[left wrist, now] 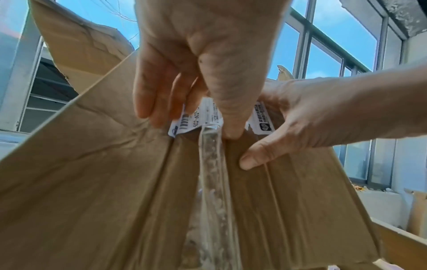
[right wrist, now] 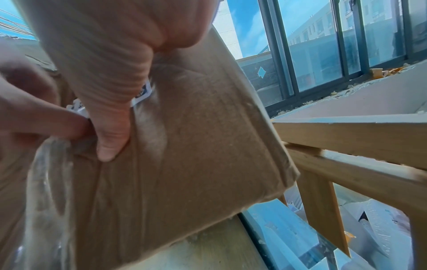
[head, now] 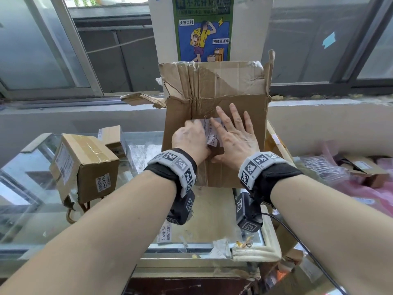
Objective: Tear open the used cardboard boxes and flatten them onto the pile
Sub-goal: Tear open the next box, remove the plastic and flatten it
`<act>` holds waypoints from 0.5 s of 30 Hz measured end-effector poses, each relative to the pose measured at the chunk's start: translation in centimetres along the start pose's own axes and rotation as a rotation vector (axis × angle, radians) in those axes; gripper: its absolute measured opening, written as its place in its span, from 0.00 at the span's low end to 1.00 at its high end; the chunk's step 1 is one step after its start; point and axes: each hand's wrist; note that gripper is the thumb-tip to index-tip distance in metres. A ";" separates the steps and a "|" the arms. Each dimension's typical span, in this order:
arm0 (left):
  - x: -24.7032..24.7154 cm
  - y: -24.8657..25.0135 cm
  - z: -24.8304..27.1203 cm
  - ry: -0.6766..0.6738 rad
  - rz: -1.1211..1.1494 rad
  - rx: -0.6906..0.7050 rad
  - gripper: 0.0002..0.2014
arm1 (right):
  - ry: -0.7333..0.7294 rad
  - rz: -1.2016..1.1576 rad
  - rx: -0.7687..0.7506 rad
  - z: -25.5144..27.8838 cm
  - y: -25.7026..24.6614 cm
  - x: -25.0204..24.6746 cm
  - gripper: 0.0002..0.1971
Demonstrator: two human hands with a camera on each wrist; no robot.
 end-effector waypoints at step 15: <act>2.7 -0.2 0.4 0.114 0.271 0.098 0.14 | 0.041 -0.041 0.154 -1.4 0.9 0.1 0.60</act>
Point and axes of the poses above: each hand's wrist, its own z-axis away from the middle knuckle, its own x-axis out of the palm, y = z × x, and after that the axes turned 1 degree about x, right-handed
